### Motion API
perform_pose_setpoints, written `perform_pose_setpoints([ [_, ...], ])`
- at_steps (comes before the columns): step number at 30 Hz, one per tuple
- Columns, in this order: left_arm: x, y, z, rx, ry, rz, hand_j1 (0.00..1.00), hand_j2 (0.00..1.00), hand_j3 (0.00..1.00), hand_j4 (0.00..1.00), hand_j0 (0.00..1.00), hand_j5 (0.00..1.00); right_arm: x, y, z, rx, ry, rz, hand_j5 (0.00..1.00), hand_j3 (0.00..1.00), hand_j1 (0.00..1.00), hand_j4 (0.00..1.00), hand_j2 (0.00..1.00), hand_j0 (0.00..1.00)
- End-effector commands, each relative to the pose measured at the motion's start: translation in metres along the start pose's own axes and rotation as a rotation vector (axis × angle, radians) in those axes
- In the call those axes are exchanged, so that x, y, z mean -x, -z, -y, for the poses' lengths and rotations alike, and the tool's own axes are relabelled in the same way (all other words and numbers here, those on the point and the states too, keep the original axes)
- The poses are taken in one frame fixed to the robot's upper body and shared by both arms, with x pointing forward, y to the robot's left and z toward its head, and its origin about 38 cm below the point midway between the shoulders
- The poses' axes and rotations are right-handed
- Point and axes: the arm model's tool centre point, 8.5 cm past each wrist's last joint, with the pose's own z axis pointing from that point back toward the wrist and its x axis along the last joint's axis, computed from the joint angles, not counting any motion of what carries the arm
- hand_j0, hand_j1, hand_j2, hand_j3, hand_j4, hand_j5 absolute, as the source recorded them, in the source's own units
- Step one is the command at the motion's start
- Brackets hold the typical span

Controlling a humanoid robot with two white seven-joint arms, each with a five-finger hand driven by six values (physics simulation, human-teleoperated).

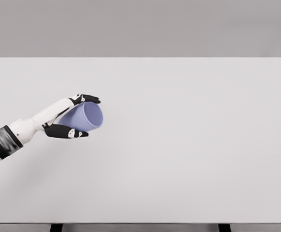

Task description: Flip the cup with left arm and place it on the table

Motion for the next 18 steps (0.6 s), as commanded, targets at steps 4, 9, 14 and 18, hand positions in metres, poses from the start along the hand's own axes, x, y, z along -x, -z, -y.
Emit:
perform_pose_setpoints([
  [4,-0.007,0.003,-0.001,-0.018,-0.001,0.053,0.8,0.8,0.8,0.8,0.8,0.8,0.0,0.0,0.0,0.0,0.001,0.0,1.0,1.0,1.0,1.0,1.0,1.0],
  [9,-0.009,0.003,0.0,-0.022,0.0,0.085,0.8,0.8,0.8,0.8,0.8,0.8,0.0,0.0,0.0,0.0,0.001,0.0,1.0,1.0,1.0,1.0,1.0,1.0],
  [14,-0.012,0.009,0.006,-0.033,-0.03,0.113,0.8,0.8,0.8,0.8,0.8,0.8,0.0,0.0,0.0,0.0,0.001,0.0,1.0,1.0,1.0,1.0,1.0,1.0],
  [18,-0.013,0.011,0.008,-0.046,-0.057,0.124,0.8,0.8,0.8,0.8,0.8,0.8,0.0,0.0,0.0,0.0,0.001,0.0,1.0,1.0,1.0,1.0,1.0,1.0],
])
